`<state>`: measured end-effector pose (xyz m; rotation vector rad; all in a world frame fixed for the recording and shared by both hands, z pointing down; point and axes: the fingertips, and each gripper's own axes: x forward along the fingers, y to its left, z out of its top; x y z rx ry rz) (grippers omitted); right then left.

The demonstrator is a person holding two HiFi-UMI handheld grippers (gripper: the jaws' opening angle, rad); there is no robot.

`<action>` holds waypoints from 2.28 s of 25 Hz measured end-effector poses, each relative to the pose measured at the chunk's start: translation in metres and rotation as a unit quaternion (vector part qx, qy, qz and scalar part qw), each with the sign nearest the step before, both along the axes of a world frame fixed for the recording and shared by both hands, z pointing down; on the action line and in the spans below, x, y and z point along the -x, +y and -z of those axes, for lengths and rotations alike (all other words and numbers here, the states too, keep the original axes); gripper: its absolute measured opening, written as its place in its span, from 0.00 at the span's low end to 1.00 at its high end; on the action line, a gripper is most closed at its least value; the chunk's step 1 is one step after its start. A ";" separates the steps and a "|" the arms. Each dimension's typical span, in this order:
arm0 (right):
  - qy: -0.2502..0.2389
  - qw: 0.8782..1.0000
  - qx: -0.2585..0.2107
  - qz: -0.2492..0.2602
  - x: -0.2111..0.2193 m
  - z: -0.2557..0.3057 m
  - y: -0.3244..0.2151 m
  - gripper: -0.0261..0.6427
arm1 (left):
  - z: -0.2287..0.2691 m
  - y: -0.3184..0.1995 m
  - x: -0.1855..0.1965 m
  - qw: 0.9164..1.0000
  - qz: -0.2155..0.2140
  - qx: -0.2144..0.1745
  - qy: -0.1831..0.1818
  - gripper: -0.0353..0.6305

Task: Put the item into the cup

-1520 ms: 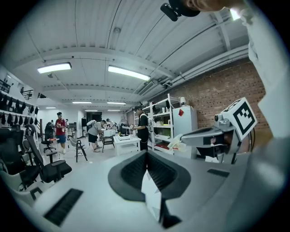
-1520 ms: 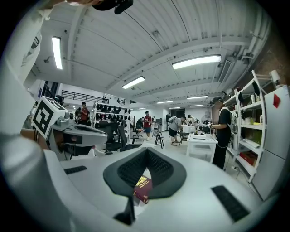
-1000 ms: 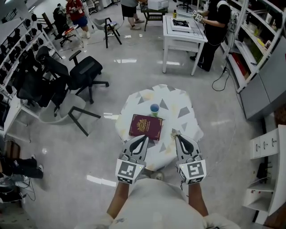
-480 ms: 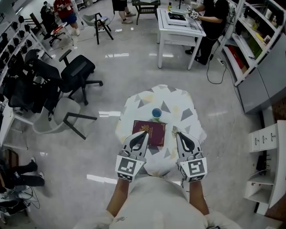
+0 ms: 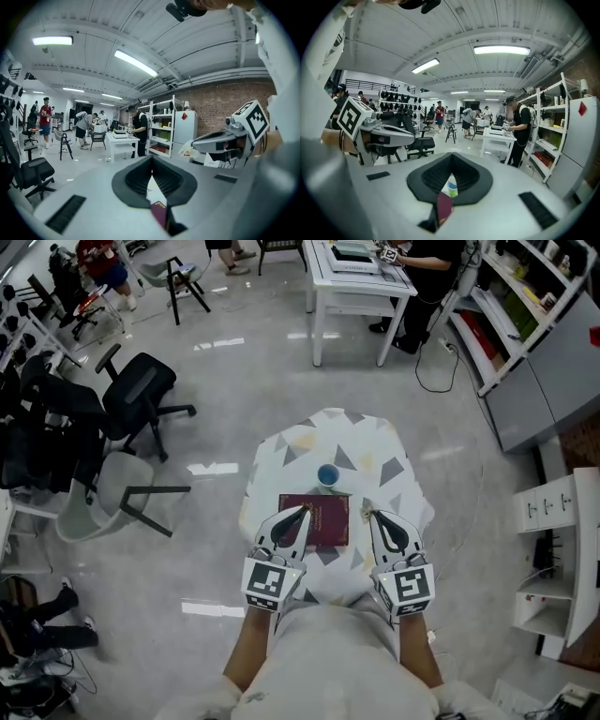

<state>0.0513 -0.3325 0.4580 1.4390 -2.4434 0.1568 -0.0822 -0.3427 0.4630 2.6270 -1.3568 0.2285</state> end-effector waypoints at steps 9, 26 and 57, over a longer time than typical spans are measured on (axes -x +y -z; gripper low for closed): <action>0.005 1.000 0.024 -0.008 -0.002 -0.023 -0.013 0.05 | -0.023 -0.020 -0.003 1.000 -0.008 0.020 0.001 0.07; 0.010 0.993 0.073 0.089 -0.005 -0.081 -0.072 0.05 | -0.079 -0.052 -0.016 0.995 0.069 0.065 -0.016 0.07; 0.023 0.972 0.148 0.180 0.033 -0.182 -0.120 0.05 | -0.169 -0.085 -0.029 0.984 0.109 0.142 -0.010 0.07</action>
